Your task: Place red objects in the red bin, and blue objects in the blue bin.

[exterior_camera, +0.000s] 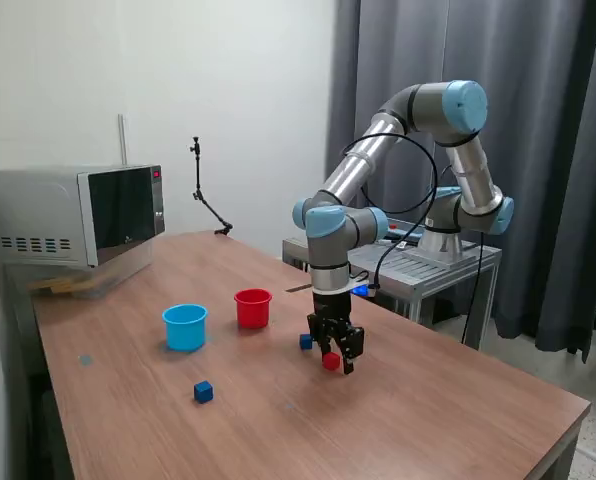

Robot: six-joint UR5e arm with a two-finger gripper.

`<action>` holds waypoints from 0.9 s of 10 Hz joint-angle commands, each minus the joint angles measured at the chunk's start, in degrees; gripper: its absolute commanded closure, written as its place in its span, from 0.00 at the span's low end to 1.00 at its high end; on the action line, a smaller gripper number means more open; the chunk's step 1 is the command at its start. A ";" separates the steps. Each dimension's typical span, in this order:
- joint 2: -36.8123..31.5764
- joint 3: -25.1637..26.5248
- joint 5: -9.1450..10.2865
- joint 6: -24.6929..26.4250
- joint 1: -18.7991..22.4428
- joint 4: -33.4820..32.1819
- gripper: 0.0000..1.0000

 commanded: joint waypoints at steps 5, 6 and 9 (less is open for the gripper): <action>-1.36 0.16 -2.70 -0.23 -1.95 -0.39 1.00; -3.72 0.42 -4.46 -0.14 -3.35 -0.13 1.00; -11.10 0.69 -4.65 0.47 -8.97 3.11 1.00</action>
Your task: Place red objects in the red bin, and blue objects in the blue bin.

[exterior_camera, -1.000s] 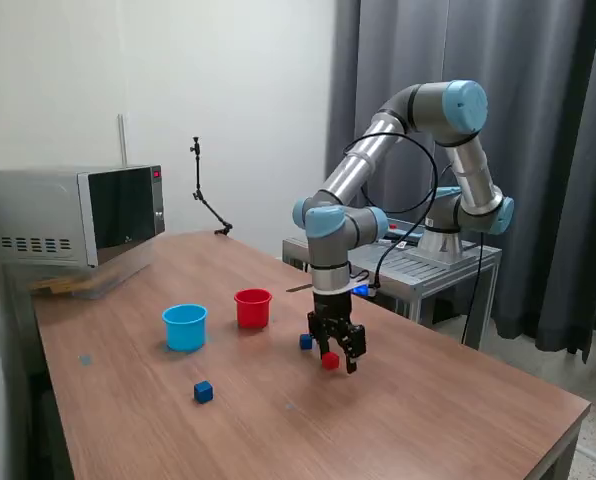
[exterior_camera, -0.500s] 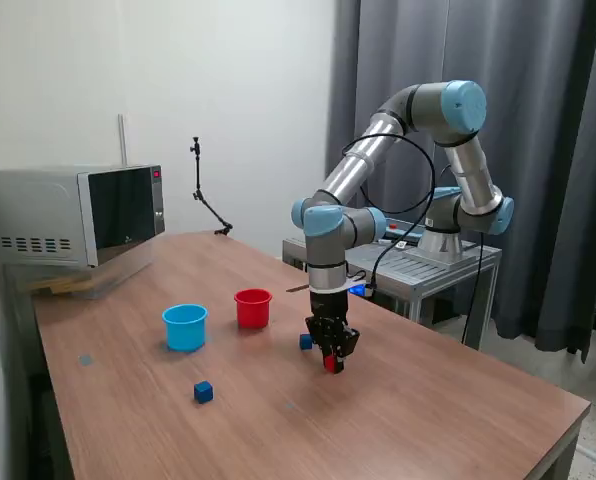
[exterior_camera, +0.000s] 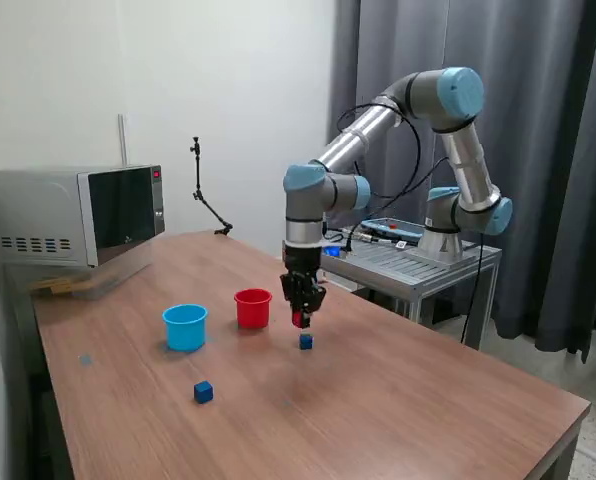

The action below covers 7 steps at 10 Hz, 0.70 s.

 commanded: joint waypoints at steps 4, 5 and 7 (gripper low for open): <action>-4.30 1.31 -0.32 0.32 -6.94 3.59 1.00; -4.30 1.40 -0.32 0.32 -7.03 3.60 1.00; -4.30 1.14 -0.33 1.62 -9.39 3.51 1.00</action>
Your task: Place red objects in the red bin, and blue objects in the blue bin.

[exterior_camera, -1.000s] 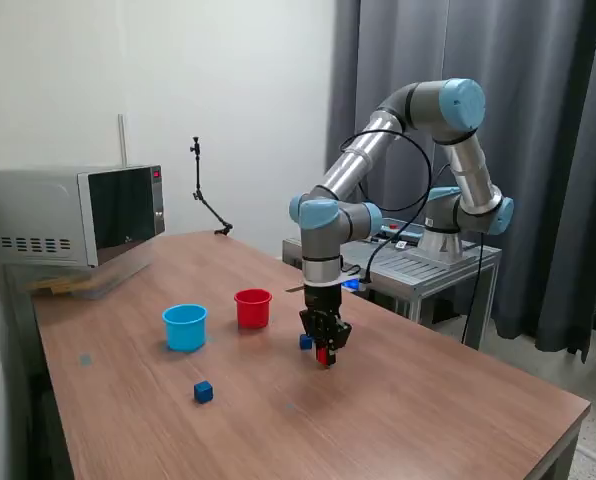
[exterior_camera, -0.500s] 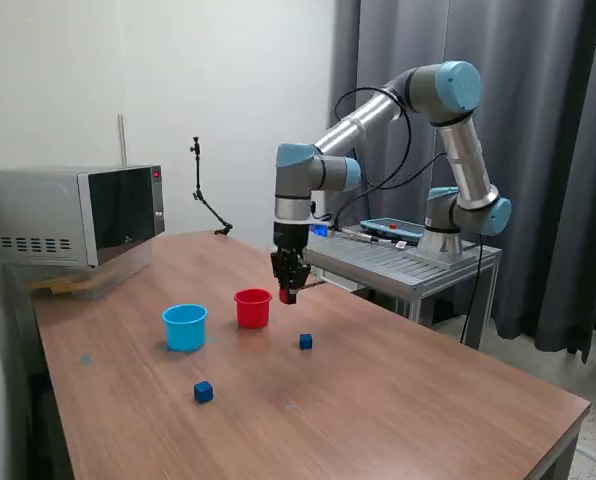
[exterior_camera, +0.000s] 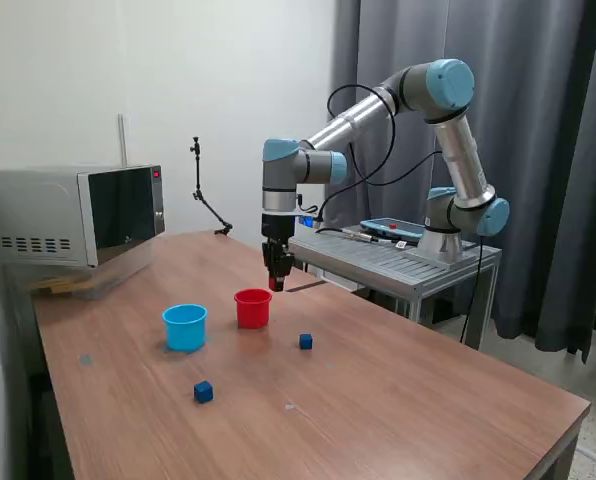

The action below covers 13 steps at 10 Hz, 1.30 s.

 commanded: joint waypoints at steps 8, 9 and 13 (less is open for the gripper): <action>1.45 -1.38 0.55 3.93 -4.59 2.47 1.00; 3.11 -3.21 0.64 3.93 -4.68 2.47 1.00; 5.50 -4.55 0.21 3.93 -6.35 2.47 1.00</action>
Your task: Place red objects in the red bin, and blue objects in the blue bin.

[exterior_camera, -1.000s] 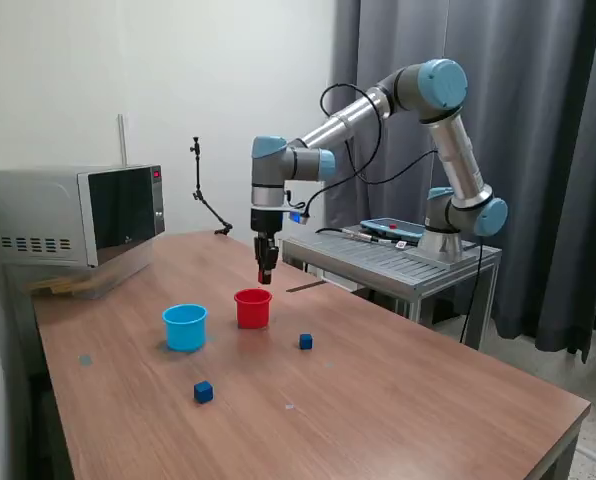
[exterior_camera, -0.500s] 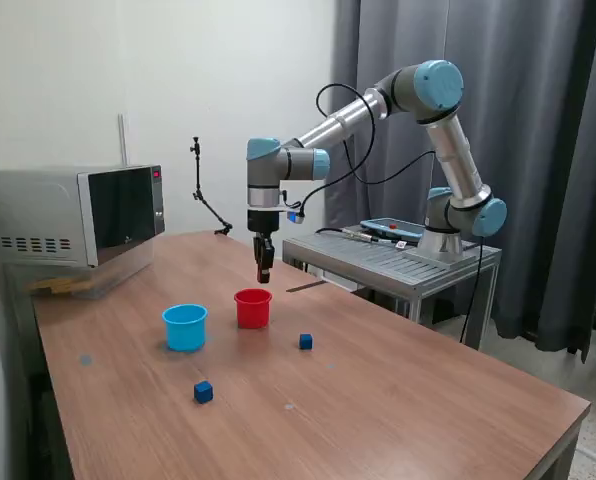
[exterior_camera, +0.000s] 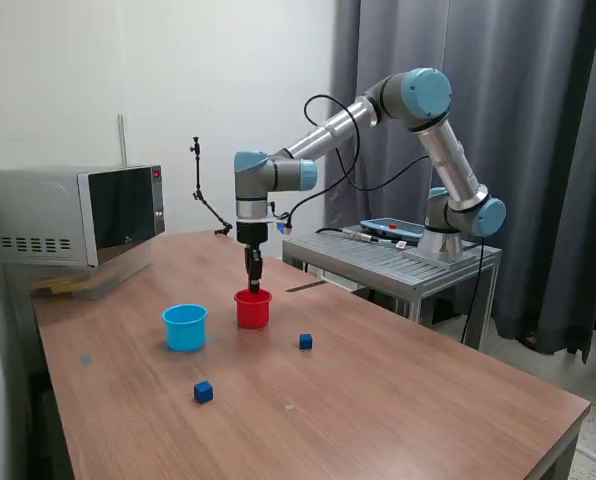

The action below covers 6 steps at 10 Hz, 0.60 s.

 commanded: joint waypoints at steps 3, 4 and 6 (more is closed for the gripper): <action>0.33 0.09 -0.24 0.01 -0.68 0.00 1.00; 0.33 0.09 -0.15 0.01 -0.77 0.00 1.00; 0.33 -0.08 0.11 0.01 -0.68 0.00 0.00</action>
